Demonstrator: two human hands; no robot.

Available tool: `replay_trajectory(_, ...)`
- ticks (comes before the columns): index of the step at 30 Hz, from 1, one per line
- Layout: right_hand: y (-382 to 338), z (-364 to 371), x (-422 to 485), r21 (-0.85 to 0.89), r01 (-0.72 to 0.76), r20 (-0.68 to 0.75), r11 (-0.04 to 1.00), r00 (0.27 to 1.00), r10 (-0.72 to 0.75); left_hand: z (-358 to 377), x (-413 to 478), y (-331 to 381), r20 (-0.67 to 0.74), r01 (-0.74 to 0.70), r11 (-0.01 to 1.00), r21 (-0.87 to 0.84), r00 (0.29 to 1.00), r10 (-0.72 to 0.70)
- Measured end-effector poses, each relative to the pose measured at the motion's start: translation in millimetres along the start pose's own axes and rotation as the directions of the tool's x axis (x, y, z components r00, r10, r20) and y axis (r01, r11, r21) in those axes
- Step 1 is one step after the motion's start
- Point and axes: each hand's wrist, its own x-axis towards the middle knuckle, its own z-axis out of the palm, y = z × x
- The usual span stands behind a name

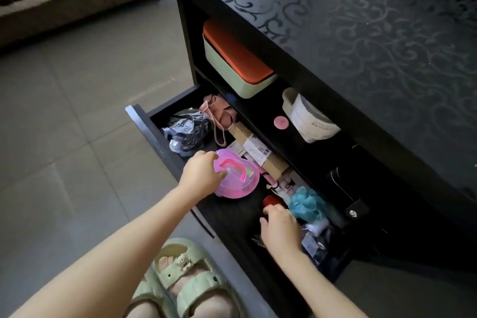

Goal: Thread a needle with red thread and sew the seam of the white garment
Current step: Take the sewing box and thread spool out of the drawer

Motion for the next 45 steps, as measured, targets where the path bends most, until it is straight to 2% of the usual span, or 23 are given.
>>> replay_trajectory(1,6,6,2,-0.078,-0.007,0.117,0.997,0.993,0.016,5,3,1,0.03,0.003,1.0,0.009,1.0,-0.003)
replay_trajectory(3,11,17,2,-0.152,-0.012,0.21,0.988,0.977,0.044,14,11,2,0.083,0.023,1.0,-0.001,0.996,-0.023)
replay_trajectory(6,7,27,4,-0.179,-0.046,0.167,0.983,0.983,0.077,21,24,4,0.141,0.123,0.992,-0.002,0.983,-0.121)
replay_trajectory(10,-2,29,20,-0.295,-0.058,0.029,0.954,0.997,0.069,15,37,0,0.14,0.131,0.965,0.226,0.976,-0.165)
replay_trajectory(12,-3,31,31,-0.312,-0.022,0.072,0.95,0.996,0.047,16,44,-5,0.166,0.128,0.957,0.259,0.971,-0.175)
replay_trajectory(14,-2,31,39,-0.265,-0.01,0.183,0.964,0.981,0.06,18,51,-10,0.268,0.15,0.977,0.153,0.945,-0.187)
replay_trajectory(16,1,31,43,-0.129,-0.063,0.265,0.99,0.96,0.096,16,56,-13,0.376,0.176,0.984,0.036,0.91,-0.177)
replay_trajectory(19,4,30,39,0.057,-0.167,0.271,0.984,0.952,0.146,12,56,-16,0.392,0.21,0.974,-0.083,0.906,-0.161)
replay_trajectory(24,4,7,19,0.244,-0.24,0.139,0.94,0.968,0.211,-1,44,-5,0.305,0.277,0.935,-0.222,0.93,-0.204)
replay_trajectory(28,-1,-31,-10,0.316,-0.091,-0.015,0.944,0.995,0.101,-35,21,19,0.376,0.377,0.826,-0.418,0.9,-0.221)
replay_trajectory(31,-6,-70,-36,0.347,0.065,-0.149,0.936,0.989,-0.013,-67,-9,39,0.372,0.365,0.828,-0.426,0.905,-0.208)
replay_trajectory(34,-8,-114,-68,0.322,0.231,-0.317,0.918,0.94,-0.125,-101,-55,57,0.3,0.314,0.839,-0.444,0.935,-0.191)
replay_trajectory(38,-8,-162,-105,0.281,0.366,-0.48,0.887,0.854,-0.2,-142,-116,79,0.208,0.262,0.808,-0.528,0.962,-0.176)
replay_trajectory(42,8,-207,-154,0.272,0.437,-0.605,0.857,0.77,-0.2,-171,-185,106,0.101,0.18,0.783,-0.595,0.984,-0.149)
replay_trajectory(45,28,-233,-174,0.229,0.423,-0.677,0.877,0.716,-0.168,-181,-220,126,0.083,0.133,0.764,-0.632,0.991,-0.104)
